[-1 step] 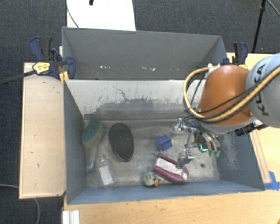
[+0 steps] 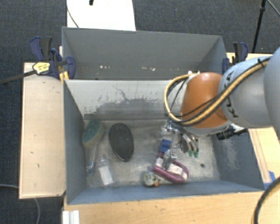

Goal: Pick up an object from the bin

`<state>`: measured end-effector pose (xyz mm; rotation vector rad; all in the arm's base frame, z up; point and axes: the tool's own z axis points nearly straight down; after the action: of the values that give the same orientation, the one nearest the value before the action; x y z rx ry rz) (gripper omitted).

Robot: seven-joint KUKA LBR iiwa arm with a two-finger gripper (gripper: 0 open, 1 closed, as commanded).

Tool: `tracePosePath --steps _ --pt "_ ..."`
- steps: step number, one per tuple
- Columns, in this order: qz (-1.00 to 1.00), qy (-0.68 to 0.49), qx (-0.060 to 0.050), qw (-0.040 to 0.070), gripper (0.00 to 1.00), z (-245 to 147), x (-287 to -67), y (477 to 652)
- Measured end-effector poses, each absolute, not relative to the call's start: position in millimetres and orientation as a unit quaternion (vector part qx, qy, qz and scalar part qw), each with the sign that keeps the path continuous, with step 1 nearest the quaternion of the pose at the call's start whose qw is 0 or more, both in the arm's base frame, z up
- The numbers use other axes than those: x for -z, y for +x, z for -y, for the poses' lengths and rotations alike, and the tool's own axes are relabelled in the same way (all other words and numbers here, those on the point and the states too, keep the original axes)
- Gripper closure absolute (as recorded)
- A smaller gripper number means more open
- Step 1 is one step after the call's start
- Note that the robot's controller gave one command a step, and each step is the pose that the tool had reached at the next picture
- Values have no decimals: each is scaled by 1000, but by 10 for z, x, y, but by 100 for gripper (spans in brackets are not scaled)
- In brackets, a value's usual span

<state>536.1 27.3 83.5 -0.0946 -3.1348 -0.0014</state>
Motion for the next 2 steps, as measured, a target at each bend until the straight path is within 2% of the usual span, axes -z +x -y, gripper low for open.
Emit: tracePosePath --steps 1,2 --pt "1000 -31 0 6 100 -268 -877 5348" --pt "984 178 0 -5 100 -379 -2221 5590"
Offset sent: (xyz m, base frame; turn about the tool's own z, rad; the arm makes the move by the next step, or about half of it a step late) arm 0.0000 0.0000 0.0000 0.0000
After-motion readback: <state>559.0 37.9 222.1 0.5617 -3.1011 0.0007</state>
